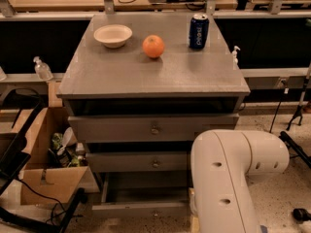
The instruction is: Open bottom drawer
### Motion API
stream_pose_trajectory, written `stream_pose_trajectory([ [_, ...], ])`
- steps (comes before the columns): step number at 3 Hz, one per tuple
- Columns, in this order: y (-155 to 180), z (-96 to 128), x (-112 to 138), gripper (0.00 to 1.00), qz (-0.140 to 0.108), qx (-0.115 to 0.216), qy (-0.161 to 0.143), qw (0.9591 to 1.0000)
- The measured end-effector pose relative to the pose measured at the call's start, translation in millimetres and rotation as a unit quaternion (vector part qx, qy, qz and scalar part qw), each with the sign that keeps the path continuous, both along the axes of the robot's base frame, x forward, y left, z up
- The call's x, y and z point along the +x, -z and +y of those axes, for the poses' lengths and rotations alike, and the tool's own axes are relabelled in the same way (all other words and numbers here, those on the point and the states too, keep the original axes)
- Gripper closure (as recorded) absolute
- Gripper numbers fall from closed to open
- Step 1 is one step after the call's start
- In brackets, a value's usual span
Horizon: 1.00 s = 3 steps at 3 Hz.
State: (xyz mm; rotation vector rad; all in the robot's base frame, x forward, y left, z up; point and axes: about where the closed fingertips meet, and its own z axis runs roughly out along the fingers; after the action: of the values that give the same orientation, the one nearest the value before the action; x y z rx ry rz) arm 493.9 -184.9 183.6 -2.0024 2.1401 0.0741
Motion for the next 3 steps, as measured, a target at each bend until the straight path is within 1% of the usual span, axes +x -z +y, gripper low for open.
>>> stream_pose_trajectory([
  [1, 5, 7, -12, 0.18, 0.013, 0.002, 0.016, 0.9998],
  [2, 7, 24, -24, 0.42, 0.042, 0.010, 0.045, 0.9980],
  [3, 5, 38, -36, 0.73, 0.068, 0.024, 0.071, 0.9948],
])
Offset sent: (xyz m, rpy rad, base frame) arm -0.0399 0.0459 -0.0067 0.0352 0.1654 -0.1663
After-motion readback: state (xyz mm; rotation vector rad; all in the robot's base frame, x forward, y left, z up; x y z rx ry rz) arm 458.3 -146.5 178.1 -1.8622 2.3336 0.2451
